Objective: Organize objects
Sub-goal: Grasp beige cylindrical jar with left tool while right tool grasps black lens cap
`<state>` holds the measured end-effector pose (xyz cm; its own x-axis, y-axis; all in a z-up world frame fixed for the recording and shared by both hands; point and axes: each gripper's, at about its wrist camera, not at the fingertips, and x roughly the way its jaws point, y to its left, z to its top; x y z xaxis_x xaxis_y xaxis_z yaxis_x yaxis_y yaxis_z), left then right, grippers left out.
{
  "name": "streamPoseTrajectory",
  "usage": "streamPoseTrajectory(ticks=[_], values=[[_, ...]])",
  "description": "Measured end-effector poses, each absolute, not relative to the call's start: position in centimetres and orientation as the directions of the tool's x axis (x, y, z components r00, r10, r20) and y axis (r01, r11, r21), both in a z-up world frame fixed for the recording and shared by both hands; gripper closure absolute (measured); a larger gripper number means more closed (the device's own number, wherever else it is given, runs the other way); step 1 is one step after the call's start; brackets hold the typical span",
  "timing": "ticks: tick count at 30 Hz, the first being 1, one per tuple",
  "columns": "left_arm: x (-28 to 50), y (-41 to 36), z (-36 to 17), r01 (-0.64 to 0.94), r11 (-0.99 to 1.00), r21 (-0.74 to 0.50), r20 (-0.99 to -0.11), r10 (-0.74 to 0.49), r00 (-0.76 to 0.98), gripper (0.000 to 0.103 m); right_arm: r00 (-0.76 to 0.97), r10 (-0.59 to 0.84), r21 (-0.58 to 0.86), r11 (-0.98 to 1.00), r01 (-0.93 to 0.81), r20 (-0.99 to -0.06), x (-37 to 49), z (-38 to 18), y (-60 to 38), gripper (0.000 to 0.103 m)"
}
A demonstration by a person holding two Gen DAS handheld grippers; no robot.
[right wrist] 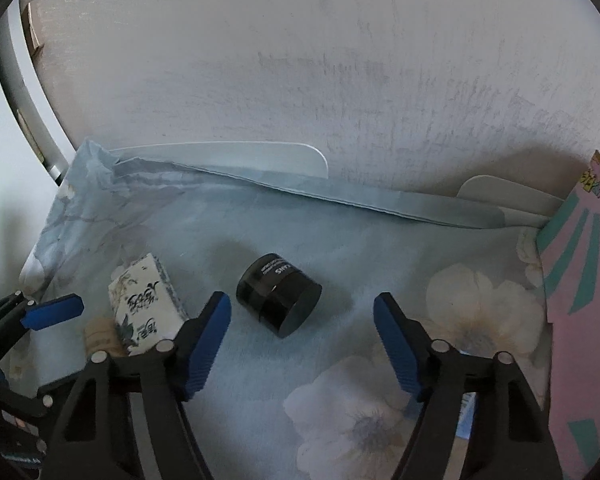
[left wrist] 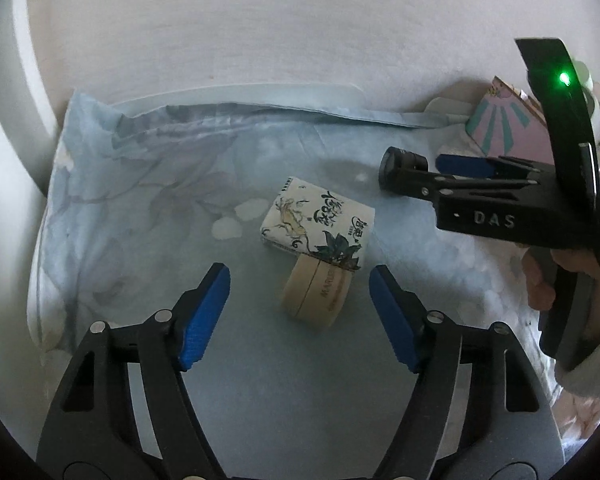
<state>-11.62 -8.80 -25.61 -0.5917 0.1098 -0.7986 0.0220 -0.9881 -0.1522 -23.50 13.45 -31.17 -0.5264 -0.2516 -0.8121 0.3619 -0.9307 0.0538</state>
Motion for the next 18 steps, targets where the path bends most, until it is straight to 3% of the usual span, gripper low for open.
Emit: streamPoseTrajectory(ticks=[8, 13, 15, 18], values=[[-11.9, -8.5, -26.5, 0.015, -0.988, -0.156, -0.799, 0.118, -0.59, 0.041, -0.531, -0.257, 0.049, -0.926, 0.374, -0.808, -23.5, -31.9, 12.9, 0.046], [-11.9, -8.5, -26.6, 0.01, -0.985, -0.173, -0.792, 0.133, -0.596, 0.058, -0.534, -0.266, 0.058, -0.926, 0.374, -0.802, -23.6, -32.0, 12.7, 0.05], [-11.9, -8.3, -26.7, 0.002, -0.985, -0.173, -0.789, 0.138, -0.599, 0.068, -0.53, -0.273, 0.06, -0.922, 0.384, -0.803, -23.6, -32.1, 12.5, 0.061], [-11.9, -8.2, -26.9, -0.005, -0.984, -0.177, -0.787, 0.145, -0.6, 0.07, -0.535, -0.265, 0.046, -0.921, 0.387, -0.802, -23.5, -32.1, 12.4, 0.061]])
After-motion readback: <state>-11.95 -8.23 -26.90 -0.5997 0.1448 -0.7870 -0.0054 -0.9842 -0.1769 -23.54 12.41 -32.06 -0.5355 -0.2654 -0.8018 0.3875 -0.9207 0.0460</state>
